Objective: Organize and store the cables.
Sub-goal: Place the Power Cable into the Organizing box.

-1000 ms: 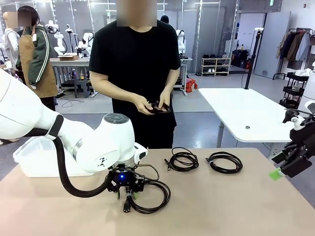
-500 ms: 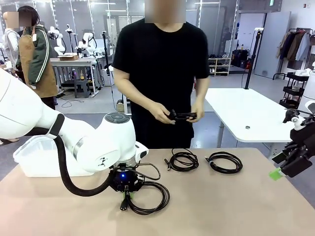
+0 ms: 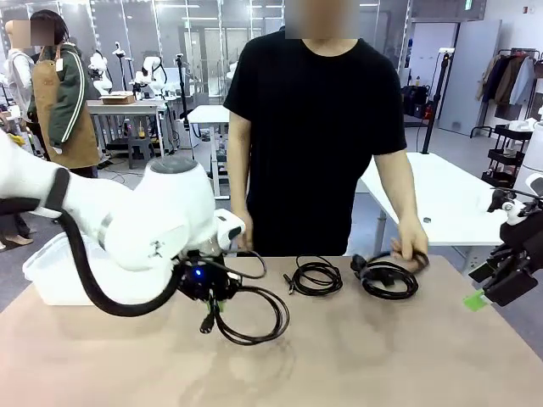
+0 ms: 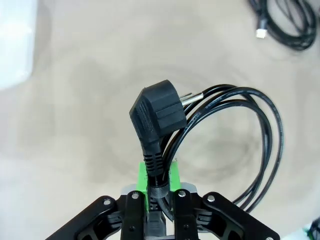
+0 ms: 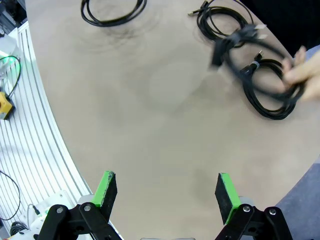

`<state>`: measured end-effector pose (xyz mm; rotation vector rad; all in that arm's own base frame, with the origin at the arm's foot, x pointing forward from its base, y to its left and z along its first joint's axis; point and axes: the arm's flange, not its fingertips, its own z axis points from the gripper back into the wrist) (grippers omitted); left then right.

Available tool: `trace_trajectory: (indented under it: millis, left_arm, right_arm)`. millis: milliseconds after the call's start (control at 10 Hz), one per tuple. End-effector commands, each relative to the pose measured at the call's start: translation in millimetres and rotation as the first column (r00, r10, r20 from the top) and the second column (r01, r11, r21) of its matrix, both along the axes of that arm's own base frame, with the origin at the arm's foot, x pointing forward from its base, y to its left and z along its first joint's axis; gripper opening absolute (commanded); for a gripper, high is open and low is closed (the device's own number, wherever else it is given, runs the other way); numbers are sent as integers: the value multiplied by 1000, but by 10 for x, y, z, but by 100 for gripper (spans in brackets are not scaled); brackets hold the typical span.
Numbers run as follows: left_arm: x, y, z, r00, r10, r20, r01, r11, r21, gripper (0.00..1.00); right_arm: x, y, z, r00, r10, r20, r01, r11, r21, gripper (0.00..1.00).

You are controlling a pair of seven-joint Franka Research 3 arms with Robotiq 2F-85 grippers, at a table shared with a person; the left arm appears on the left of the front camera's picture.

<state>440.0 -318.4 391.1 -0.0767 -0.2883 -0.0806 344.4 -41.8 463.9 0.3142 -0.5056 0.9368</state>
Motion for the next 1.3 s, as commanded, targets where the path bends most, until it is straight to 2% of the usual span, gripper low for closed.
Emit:
trace_trajectory:
  millis: [0,100,300,400,500,900,1000,1200]
  left_arm:
    - [-57,292,251,996,-90,-1,90,996,-5,0]
    - [-68,367,329,991,-132,-1,132,991,-16,0]
    - [-103,494,439,992,-120,38,120,993,-8,0]
    - [-161,457,491,962,-264,69,271,953,-138,0]
    - [-39,418,411,992,-117,40,118,993,-4,0]
    - [-39,418,411,992,-117,40,118,993,-4,0]
    - [-39,475,391,989,-143,37,144,989,-27,19]
    - [145,781,773,971,-231,66,234,971,-41,19]
  right_arm:
    - [11,-4,-5,1000,8,1,-8,1000,8,100]
    - [11,-4,-5,1000,8,1,-8,1000,8,100]
    - [11,-4,-5,1000,8,1,-8,1000,8,100]
    - [11,-4,-5,1000,8,1,-8,1000,8,100]
    - [11,-4,-5,1000,8,1,-8,1000,8,100]
    - [11,-4,-5,1000,8,1,-8,1000,8,100]
    - [11,-4,-5,1000,8,1,-8,1000,8,100]
    - [11,-4,-5,1000,8,1,-8,1000,8,100]
